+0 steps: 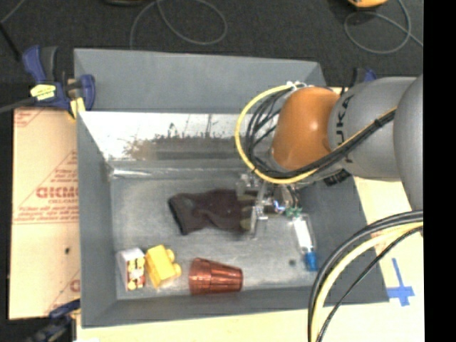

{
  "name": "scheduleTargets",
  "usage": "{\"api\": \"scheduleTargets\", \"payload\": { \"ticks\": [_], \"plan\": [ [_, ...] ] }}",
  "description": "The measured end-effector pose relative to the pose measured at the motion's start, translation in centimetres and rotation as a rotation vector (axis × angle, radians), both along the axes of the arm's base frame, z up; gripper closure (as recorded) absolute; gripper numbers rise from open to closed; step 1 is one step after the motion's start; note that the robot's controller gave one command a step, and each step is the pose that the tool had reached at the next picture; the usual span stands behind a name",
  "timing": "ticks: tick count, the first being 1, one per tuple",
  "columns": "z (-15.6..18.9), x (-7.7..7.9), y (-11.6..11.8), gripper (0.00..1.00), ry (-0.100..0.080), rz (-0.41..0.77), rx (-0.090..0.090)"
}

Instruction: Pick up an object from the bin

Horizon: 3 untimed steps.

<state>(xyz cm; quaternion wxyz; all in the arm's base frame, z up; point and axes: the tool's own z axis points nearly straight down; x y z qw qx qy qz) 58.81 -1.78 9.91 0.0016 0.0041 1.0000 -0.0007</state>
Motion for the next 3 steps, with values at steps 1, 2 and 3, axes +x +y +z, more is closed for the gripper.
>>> {"api": "scheduleTargets", "payload": {
  "ticks": [1,2,3],
  "plan": [
    [-2.7,0.5,1.9,1.00,-0.013,-0.153,0.003],
    [-2.7,0.5,1.9,1.00,-0.013,-0.152,0.003],
    [11.4,0.4,3.3,1.00,-0.017,-0.158,0.004]
  ]
}}
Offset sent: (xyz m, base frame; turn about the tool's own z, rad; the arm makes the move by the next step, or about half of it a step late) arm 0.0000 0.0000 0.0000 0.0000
